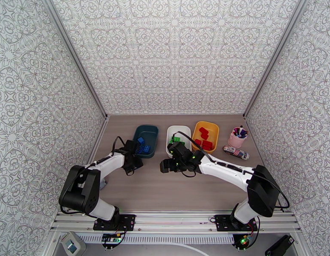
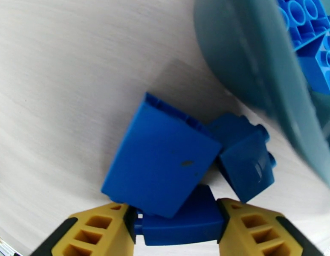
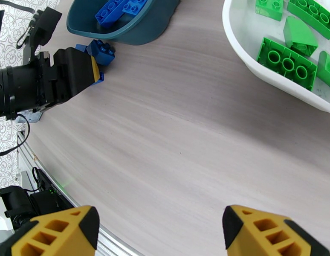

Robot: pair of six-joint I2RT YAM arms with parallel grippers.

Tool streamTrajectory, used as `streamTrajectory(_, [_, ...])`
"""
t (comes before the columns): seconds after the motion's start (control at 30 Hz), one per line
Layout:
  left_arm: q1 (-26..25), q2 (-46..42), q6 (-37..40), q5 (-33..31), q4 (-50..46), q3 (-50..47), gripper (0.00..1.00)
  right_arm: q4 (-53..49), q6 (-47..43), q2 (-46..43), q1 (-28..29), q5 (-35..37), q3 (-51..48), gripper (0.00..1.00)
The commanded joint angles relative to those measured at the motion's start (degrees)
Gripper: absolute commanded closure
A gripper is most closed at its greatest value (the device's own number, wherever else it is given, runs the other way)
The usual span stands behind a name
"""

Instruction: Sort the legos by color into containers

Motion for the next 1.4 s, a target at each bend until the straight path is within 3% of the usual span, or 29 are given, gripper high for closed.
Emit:
streamTrajectory(0.0, [-0.72, -1.29, 0.52, 0.17, -0.09, 0.81, 0.5, -0.12, 0.49, 0.0, 0.22, 0.89, -0.58, 0.2])
streamTrajectory(0.2, [-1.61, -4.61, 0.04, 0.45, -2.01, -0.31, 0.55, -0.04, 0.4, 0.27, 0.19, 0.75, -0.33, 0.2])
streamTrajectory(0.63, [-4.32, -17.94, -3.04, 2.57, -7.61, 0.05, 0.55, 0.56, 0.01, 2.06, 0.19, -0.59, 2.53, 0.2])
streamTrajectory(0.8, [-3.03, -14.75, -0.36, 2.73, -8.73, 8.51, 0.54, -0.79, -0.5, 2.18, 0.04, -0.14, 5.01, 0.2])
streamTrajectory(0.97, [-1.59, -5.85, 3.68, 2.83, -9.57, 19.68, 0.53, -2.04, -0.52, 0.62, 0.05, 1.28, 5.29, 0.2])
streamTrajectory(1.03, [-1.18, -2.46, 4.75, 3.14, -10.28, 23.91, 0.47, -2.22, -0.35, -0.09, -0.02, 1.87, 4.8, 0.2])
streamTrajectory(1.2, [-1.2, 0.95, 5.93, 1.9, -11.74, 29.19, 0.12, -2.31, 0.26, -1.53, -0.14, 2.61, 2.87, 0.2])
streamTrajectory(1.37, [-0.59, -2.78, 6.06, 0.68, -12.01, 25.19, 0.08, -1.9, 0.42, -1.77, -0.23, 2.32, 1.73, 0.2])
